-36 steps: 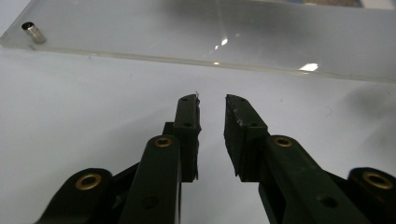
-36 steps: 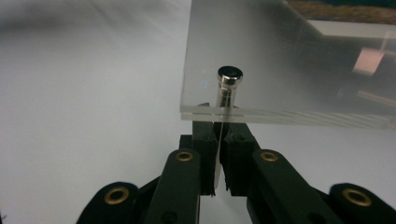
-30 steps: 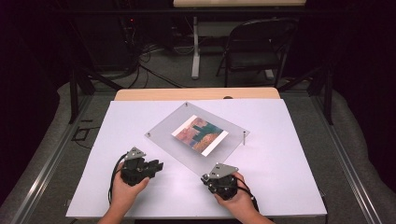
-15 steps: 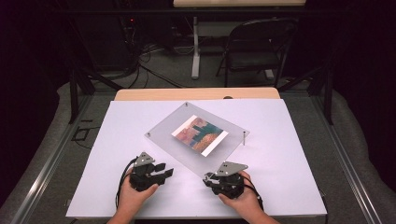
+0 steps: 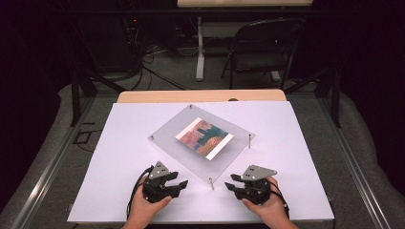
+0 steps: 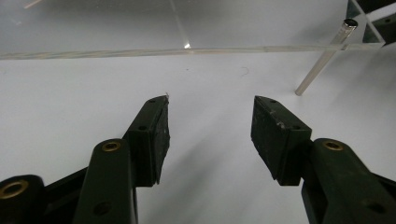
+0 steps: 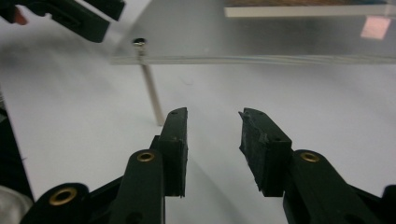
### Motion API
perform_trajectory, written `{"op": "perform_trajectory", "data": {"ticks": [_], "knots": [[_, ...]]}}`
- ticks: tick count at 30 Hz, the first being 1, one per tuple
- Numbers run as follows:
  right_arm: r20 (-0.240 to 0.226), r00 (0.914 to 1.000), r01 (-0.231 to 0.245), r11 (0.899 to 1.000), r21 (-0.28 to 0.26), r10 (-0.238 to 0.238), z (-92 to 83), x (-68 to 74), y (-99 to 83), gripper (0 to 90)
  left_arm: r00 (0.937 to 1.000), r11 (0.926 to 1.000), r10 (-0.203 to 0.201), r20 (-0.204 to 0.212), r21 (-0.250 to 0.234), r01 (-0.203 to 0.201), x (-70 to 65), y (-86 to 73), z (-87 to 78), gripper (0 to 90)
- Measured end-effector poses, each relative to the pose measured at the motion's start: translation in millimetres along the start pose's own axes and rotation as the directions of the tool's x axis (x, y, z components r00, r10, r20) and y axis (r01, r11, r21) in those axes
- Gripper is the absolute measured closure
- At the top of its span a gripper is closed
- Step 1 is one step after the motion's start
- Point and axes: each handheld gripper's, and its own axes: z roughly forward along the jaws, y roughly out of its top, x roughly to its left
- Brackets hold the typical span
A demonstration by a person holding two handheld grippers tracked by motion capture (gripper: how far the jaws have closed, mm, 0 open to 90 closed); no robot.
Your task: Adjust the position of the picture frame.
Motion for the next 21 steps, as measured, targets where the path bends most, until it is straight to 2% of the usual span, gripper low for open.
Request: {"op": "perform_trajectory", "data": {"ticks": [4, 6, 9, 11, 15, 21], "knots": [[0.058, 0.9973, -0.045, 0.999, 0.008, 0.045, -6.0, -18.6, -2.5, 58.5, 1.0000, 1.0000, -0.001, -0.004, 0.001, 0.001, -4.5, 1.8, 3.1, 46.2], [0.067, 0.9964, -0.053, 0.999, 0.009, 0.052, -7.4, -22.1, -2.8, 58.3, 1.0000, 1.0000, -0.006, 0.002, 0.006, 0.006, -8.0, 2.9, 5.0, 46.2], [0.107, 0.9912, -0.081, 0.997, 0.015, 0.079, -10.7, -36.5, -2.3, 57.7, 0.9999, 0.9997, 0.009, 0.009, 0.022, -0.009, -15.5, 4.7, 11.7, 48.3], [0.114, 0.9897, -0.088, 0.996, 0.009, 0.087, -10.9, -40.0, -2.2, 57.7, 0.9994, 0.9990, 0.018, 0.028, 0.040, -0.019, -21.0, 6.8, 15.5, 49.1], [0.138, 0.9829, -0.122, 0.992, -0.008, 0.122, -13.2, -50.2, -4.5, 57.8, 0.9975, 0.9990, 0.020, 0.068, 0.038, -0.022, -32.8, 10.7, 22.4, 52.2], [0.148, 0.9792, -0.135, 0.990, -0.030, 0.138, -16.1, -53.8, -7.3, 57.9, 0.9941, 0.9988, 0.018, 0.107, 0.043, -0.022, -45.6, 16.2, 33.5, 55.8]]}}
